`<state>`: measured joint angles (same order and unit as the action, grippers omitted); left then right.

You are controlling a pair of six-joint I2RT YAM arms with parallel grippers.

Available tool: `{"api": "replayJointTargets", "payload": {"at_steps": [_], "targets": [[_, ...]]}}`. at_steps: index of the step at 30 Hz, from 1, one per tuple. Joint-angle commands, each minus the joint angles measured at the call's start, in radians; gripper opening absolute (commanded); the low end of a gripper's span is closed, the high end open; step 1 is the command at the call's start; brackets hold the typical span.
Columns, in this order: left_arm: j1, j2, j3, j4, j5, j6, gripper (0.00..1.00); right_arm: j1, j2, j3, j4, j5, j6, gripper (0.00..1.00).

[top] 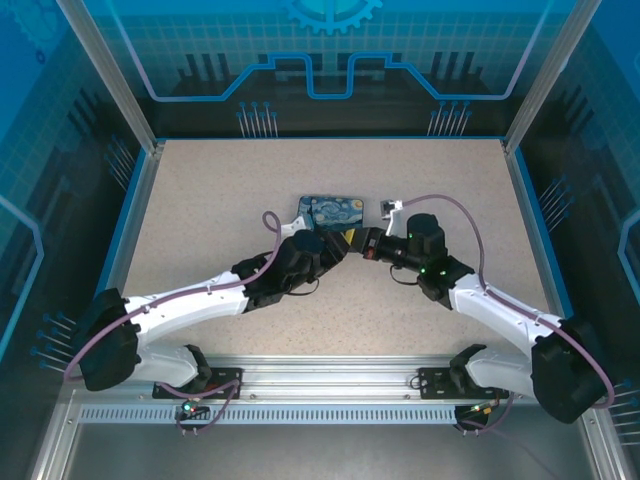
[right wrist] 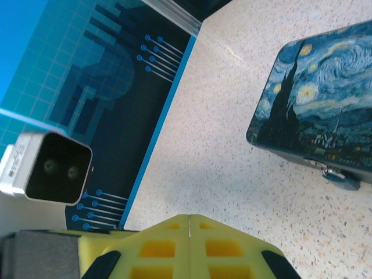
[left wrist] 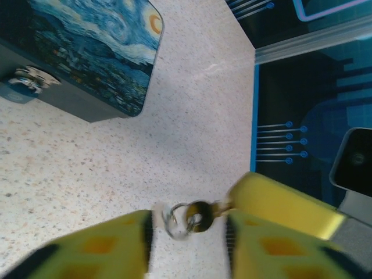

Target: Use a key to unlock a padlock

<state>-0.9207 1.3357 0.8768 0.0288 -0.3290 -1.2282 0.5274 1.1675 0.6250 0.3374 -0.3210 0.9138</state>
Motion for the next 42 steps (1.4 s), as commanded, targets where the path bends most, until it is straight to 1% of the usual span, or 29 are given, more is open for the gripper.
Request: {"api": "replayJointTargets", "payload": {"at_steps": [1, 3, 4, 6, 7, 9, 10, 12, 13, 14, 17, 20, 25, 28, 33, 35, 38, 42], "targets": [[-0.009, -0.049, 0.048, -0.058, -0.006, 0.154, 0.62, -0.029, 0.007, 0.063, -0.062, -0.015, -0.056, 0.0], [0.003, -0.086, 0.051, -0.082, 0.004, 0.283, 0.72, -0.065, 0.018, 0.079, -0.09, -0.062, -0.071, 0.0], [0.015, -0.098, 0.058, -0.103, 0.016, 0.33, 0.75, -0.081, 0.025, 0.088, -0.098, -0.084, -0.078, 0.0], [0.047, -0.123, 0.073, -0.134, 0.081, 0.475, 0.77, -0.118, 0.039, 0.113, -0.124, -0.14, -0.1, 0.0], [0.06, -0.13, 0.083, -0.164, 0.097, 0.519, 0.77, -0.133, 0.044, 0.126, -0.135, -0.166, -0.111, 0.0], [0.101, -0.148, 0.09, -0.179, 0.176, 0.628, 0.77, -0.166, 0.061, 0.156, -0.162, -0.23, -0.136, 0.0], [0.121, -0.155, 0.093, -0.188, 0.206, 0.655, 0.76, -0.18, 0.068, 0.172, -0.174, -0.259, -0.147, 0.0], [0.176, -0.16, 0.093, -0.185, 0.319, 0.725, 0.74, -0.204, 0.084, 0.207, -0.194, -0.34, -0.171, 0.0], [0.197, -0.158, 0.094, -0.187, 0.358, 0.746, 0.72, -0.21, 0.092, 0.218, -0.201, -0.374, -0.179, 0.0], [0.22, -0.153, 0.098, -0.186, 0.42, 0.77, 0.7, -0.213, 0.1, 0.233, -0.209, -0.414, -0.193, 0.0], [0.255, -0.117, 0.13, -0.203, 0.549, 0.831, 0.67, -0.209, 0.127, 0.292, -0.246, -0.496, -0.226, 0.0], [0.268, -0.067, 0.166, -0.208, 0.652, 0.869, 0.65, -0.198, 0.147, 0.328, -0.275, -0.541, -0.252, 0.0], [0.286, -0.011, 0.199, -0.193, 0.726, 0.886, 0.6, -0.185, 0.159, 0.356, -0.319, -0.547, -0.283, 0.0], [0.312, -0.013, 0.184, -0.153, 0.775, 0.872, 0.6, -0.185, 0.157, 0.351, -0.327, -0.549, -0.291, 0.0], [0.371, -0.02, 0.139, -0.053, 0.849, 0.803, 0.58, -0.182, 0.155, 0.342, -0.331, -0.556, -0.3, 0.0], [0.387, -0.014, 0.13, -0.018, 0.884, 0.781, 0.54, -0.179, 0.155, 0.338, -0.327, -0.56, -0.3, 0.0], [0.392, 0.01, 0.143, -0.013, 0.926, 0.78, 0.49, -0.175, 0.162, 0.341, -0.324, -0.567, -0.306, 0.0], [0.392, 0.034, 0.144, 0.023, 0.981, 0.766, 0.45, -0.172, 0.174, 0.347, -0.325, -0.563, -0.306, 0.0]]}}
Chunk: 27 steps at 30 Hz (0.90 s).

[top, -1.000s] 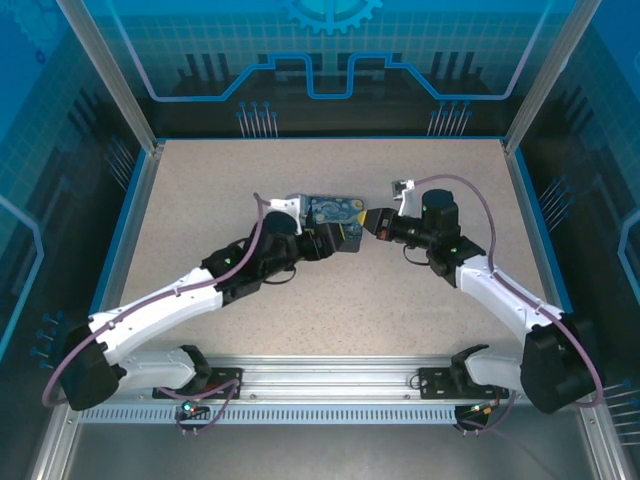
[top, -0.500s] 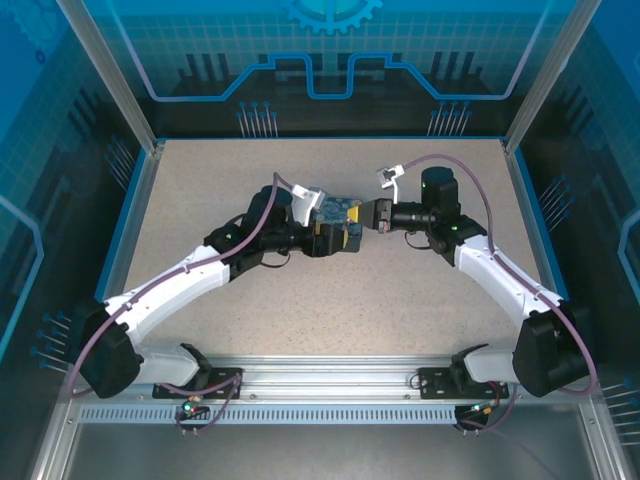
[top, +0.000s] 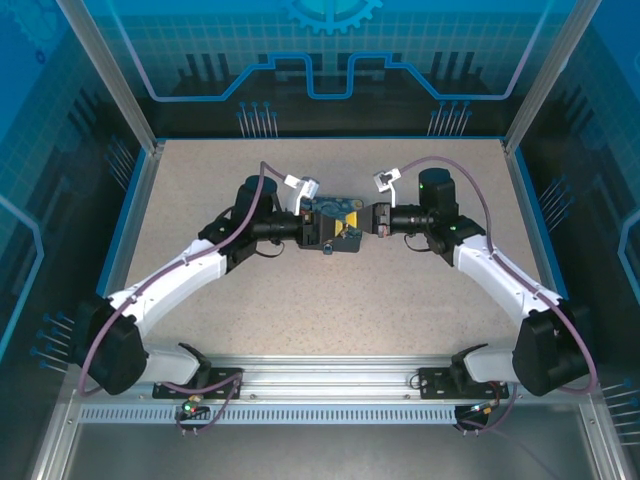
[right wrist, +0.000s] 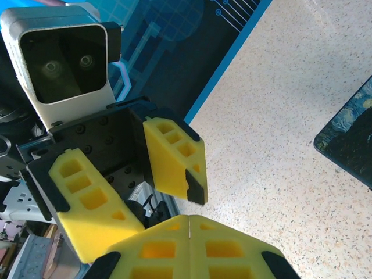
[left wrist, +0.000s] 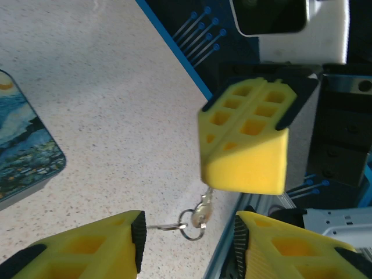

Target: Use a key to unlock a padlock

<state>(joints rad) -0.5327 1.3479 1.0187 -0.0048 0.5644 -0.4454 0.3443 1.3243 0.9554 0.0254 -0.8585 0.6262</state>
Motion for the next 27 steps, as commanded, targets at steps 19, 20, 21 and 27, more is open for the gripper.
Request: {"api": "replayJointTargets", "payload": {"at_steps": [19, 20, 21, 27], "targets": [[0.004, 0.065, -0.027, 0.093, 0.132, -0.019, 0.32, 0.025, 0.033, 0.04, -0.011, -0.022, -0.019, 0.0], [0.006, 0.058, -0.035, 0.092, 0.12, -0.014, 0.34, 0.026, 0.03, 0.043, -0.018, -0.018, -0.024, 0.0], [0.008, 0.052, -0.042, 0.093, 0.113, -0.012, 0.35, 0.023, 0.029, 0.046, -0.025, -0.016, -0.028, 0.0], [0.043, -0.007, -0.075, 0.115, 0.075, -0.013, 0.48, 0.015, 0.021, 0.05, -0.045, -0.012, -0.04, 0.0]]}}
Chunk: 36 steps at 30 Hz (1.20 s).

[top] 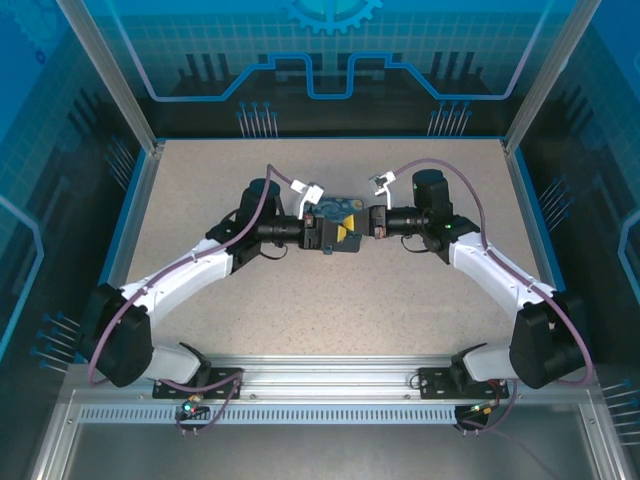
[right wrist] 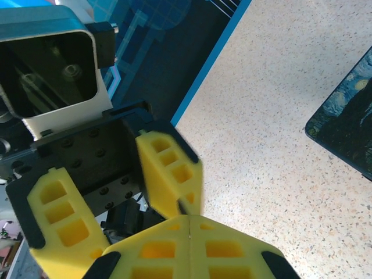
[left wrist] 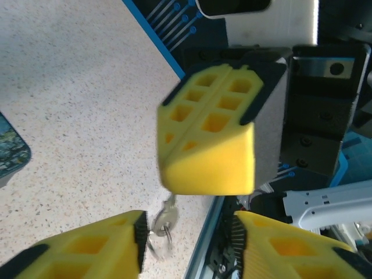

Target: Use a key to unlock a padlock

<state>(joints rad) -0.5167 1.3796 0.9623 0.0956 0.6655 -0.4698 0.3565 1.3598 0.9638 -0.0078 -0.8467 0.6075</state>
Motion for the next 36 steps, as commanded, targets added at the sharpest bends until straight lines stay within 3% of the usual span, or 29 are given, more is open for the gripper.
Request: {"api": "replayJointTargets", "payload": {"at_steps": [1, 7, 16, 27, 32, 36], "targets": [[0.033, -0.044, -0.017, 0.009, -0.025, 0.012, 0.49, 0.003, -0.015, 0.041, -0.012, -0.025, -0.021, 0.0], [0.041, -0.023, 0.009, -0.022, 0.009, 0.028, 0.5, 0.002, -0.017, 0.042, 0.007, -0.045, -0.006, 0.0], [0.036, 0.024, 0.031, 0.016, 0.088, 0.0, 0.43, 0.007, -0.01, 0.051, 0.009, -0.058, -0.006, 0.0], [0.018, 0.06, 0.046, 0.057, 0.104, -0.023, 0.38, 0.019, 0.006, 0.065, 0.002, -0.059, -0.014, 0.0], [0.012, 0.062, 0.047, 0.077, 0.106, -0.033, 0.29, 0.02, 0.009, 0.063, -0.001, -0.056, -0.015, 0.0], [0.011, 0.063, 0.042, 0.091, 0.108, -0.043, 0.12, 0.019, 0.012, 0.064, 0.0, -0.054, -0.015, 0.0]]}}
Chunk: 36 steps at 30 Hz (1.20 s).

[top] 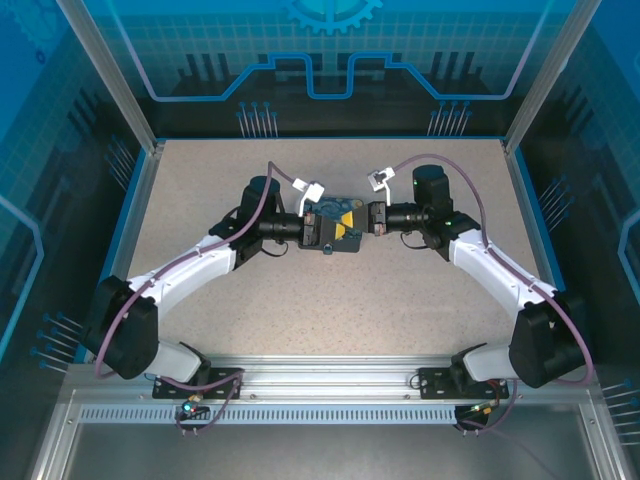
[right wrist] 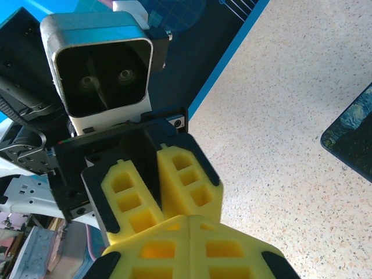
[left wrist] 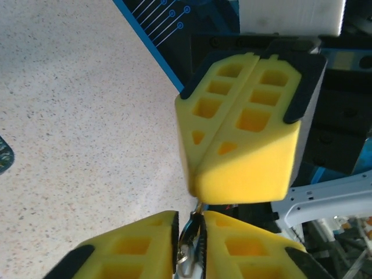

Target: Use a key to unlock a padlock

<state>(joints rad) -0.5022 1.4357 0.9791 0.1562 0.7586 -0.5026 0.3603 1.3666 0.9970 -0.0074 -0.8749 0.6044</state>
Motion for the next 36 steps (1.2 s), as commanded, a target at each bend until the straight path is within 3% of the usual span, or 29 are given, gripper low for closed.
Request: {"api": "replayJointTargets", "payload": {"at_steps": [1, 5, 9, 11, 20, 27, 36], "targets": [[-0.004, 0.007, 0.024, 0.032, 0.014, -0.011, 0.09, 0.016, 0.005, 0.034, 0.001, -0.024, -0.011, 0.0], [-0.005, 0.004, 0.01, 0.039, 0.01, -0.013, 0.0, 0.016, 0.008, 0.044, 0.006, -0.014, 0.003, 0.0], [-0.005, -0.001, -0.019, 0.077, -0.001, -0.034, 0.0, 0.002, -0.001, 0.053, 0.062, 0.03, 0.081, 0.34], [-0.005, -0.007, -0.034, 0.098, -0.011, -0.041, 0.0, -0.017, -0.02, 0.045, 0.096, 0.058, 0.128, 0.43], [-0.005, -0.05, -0.084, 0.154, -0.072, -0.059, 0.0, -0.07, -0.16, -0.111, 0.184, 0.196, 0.229, 0.47], [-0.004, -0.067, -0.1, 0.193, -0.115, -0.093, 0.0, -0.075, -0.211, -0.248, 0.271, 0.232, 0.291, 0.47], [-0.044, -0.093, -0.134, 0.302, -0.324, -0.291, 0.0, -0.029, -0.224, -0.314, 0.371, 0.222, 0.239, 0.51]]}}
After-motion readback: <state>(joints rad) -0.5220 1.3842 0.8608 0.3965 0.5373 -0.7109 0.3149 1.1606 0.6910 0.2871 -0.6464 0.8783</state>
